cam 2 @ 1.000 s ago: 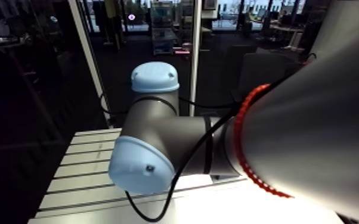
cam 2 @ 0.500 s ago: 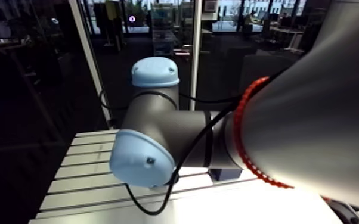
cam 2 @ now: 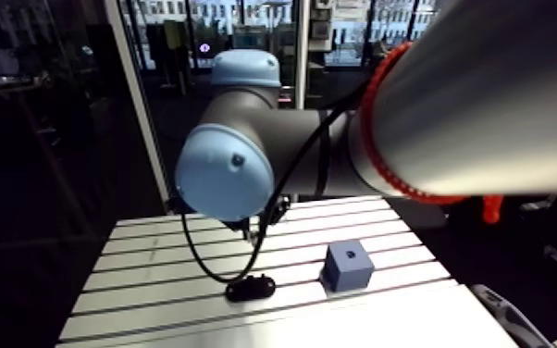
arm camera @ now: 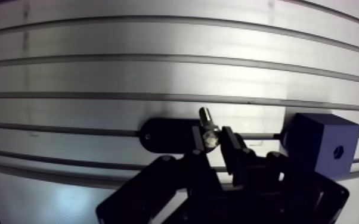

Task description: Pick up the M10 bolt and insert it into the hex recess until seated.

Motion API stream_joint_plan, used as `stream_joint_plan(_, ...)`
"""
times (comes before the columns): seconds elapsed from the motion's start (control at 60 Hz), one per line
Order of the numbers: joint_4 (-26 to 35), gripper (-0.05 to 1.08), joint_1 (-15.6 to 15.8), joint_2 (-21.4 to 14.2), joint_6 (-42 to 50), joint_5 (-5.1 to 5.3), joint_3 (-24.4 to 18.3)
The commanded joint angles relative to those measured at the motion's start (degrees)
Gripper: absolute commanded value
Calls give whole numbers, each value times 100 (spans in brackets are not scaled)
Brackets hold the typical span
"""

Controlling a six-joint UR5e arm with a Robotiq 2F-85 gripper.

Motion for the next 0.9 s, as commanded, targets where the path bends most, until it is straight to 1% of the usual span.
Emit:
stream_joint_plan(0.017, 1795, 91, -278, -70, 19, -31, -1079)
stream_joint_plan(0.033, 1795, 91, -278, -70, 19, -31, -1079)
stream_joint_plan(0.067, 2348, 91, -382, -2, 19, -76, -1381)
stream_joint_plan(0.083, 2348, 91, -382, -2, 19, -76, -1381)
stream_joint_plan(0.1, 2565, 91, -450, 11, 19, -101, -1513)
stream_joint_plan(0.117, 2565, 91, -450, 11, 19, -101, -1513)
stream_joint_plan(0.133, 2762, 91, -498, 28, 19, -112, -1630)
stream_joint_plan(0.15, 2762, 91, -498, 28, 19, -112, -1630)
stream_joint_plan(0.167, 2919, 91, -527, 68, 11, -137, -1759)
stream_joint_plan(0.183, 2919, 91, -527, 68, 11, -137, -1759)
stream_joint_plan(0.2, 3047, 91, -554, 126, 10, -170, -1861)
stream_joint_plan(0.217, 3047, 91, -554, 126, 10, -170, -1861)
stream_joint_plan(0.233, 3178, 92, -580, 172, 10, -212, -1966)
stream_joint_plan(0.25, 3178, 92, -580, 172, 10, -212, -1966)
stream_joint_plan(0.267, 3325, 92, -599, 202, 10, -279, -2056)
stream_joint_plan(0.283, 3325, 92, -599, 202, 10, -279, -2056)
stream_joint_plan(0.3, 3452, 93, -625, 221, 10, -356, -2145)
stream_joint_plan(0.317, 3452, 93, -625, 221, 10, -356, -2145)
stream_joint_plan(0.35, 3636, 97, -693, 233, -46, -442, -2265)
stream_joint_plan(0.467, 3707, 101, -830, 283, -99, -440, -2382)
stream_joint_plan(0.567, 3786, 103, -973, 319, -210, -472, -2472)
stream_joint_plan(0.583, 3797, 104, -1009, 328, -255, -519, -2491)
stream_joint_plan(0.6, 3797, 104, -1009, 328, -255, -519, -2491)
stream_joint_plan(0.617, 3784, 104, -1037, 337, -299, -556, -2494)
stream_joint_plan(0.633, 3797, 105, -1049, 338, -343, -614, -2509)
stream_joint_plan(0.65, 3797, 105, -1049, 338, -343, -614, -2509)
stream_joint_plan(0.667, 3791, 105, -1051, 354, -372, -690, -2541)
stream_joint_plan(0.683, 3791, 105, -1051, 354, -372, -690, -2541)
stream_joint_plan(0.7, 3783, 105, -1051, 356, -399, -761, -2554)
stream_joint_plan(0.733, 3804, 105, -1051, 371, -425, -779, -2570)
stream_joint_plan(0.9, 3869, 105, -1144, 443, -578, -781, -2642)
